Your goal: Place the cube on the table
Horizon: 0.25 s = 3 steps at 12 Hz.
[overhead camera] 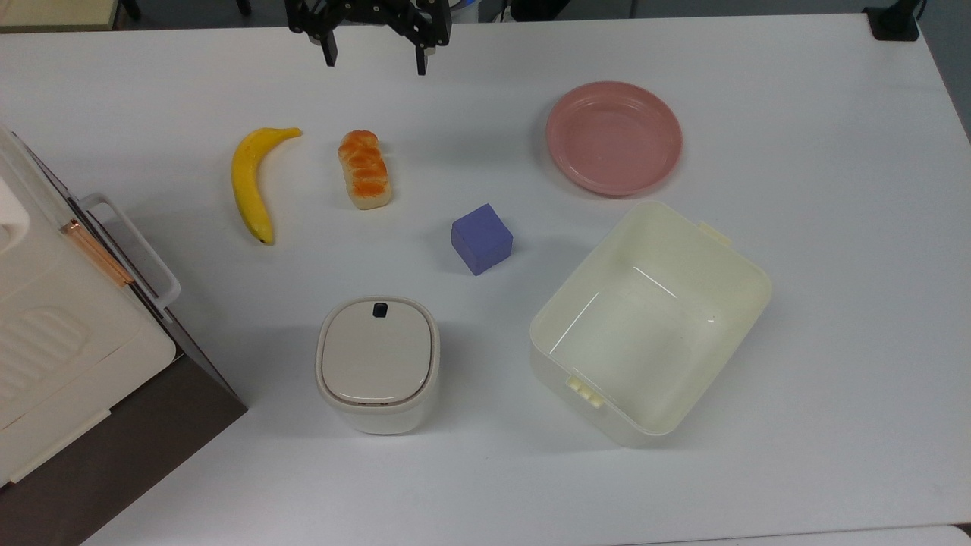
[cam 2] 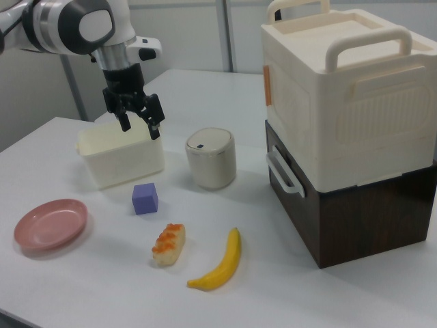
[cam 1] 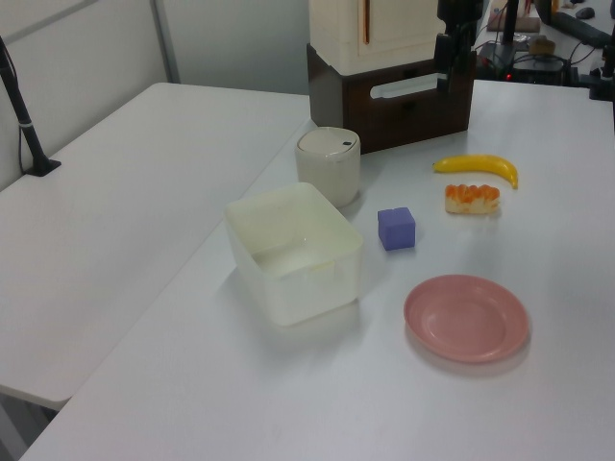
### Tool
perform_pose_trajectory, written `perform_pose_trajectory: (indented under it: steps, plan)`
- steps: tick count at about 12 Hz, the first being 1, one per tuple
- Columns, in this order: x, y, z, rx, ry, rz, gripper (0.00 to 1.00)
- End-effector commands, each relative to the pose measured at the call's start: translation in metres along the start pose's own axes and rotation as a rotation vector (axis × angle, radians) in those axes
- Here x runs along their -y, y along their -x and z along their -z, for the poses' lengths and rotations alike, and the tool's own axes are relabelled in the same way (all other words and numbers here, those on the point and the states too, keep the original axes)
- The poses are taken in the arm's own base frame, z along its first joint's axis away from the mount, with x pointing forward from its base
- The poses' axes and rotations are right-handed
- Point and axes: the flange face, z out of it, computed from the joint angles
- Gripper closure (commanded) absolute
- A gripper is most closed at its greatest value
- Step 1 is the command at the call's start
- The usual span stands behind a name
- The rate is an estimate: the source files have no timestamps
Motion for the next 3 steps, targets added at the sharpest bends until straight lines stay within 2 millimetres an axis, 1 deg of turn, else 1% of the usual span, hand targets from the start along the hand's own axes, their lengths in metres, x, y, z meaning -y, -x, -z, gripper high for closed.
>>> perform_pose_trajectory:
  steps: [1,3]
  plan:
    - [0.0029,0.0094,0.0023,0.012,0.058,0.022,0.0]
    - [0.0045,0.0095,0.0024,0.011,0.059,0.023,0.0]
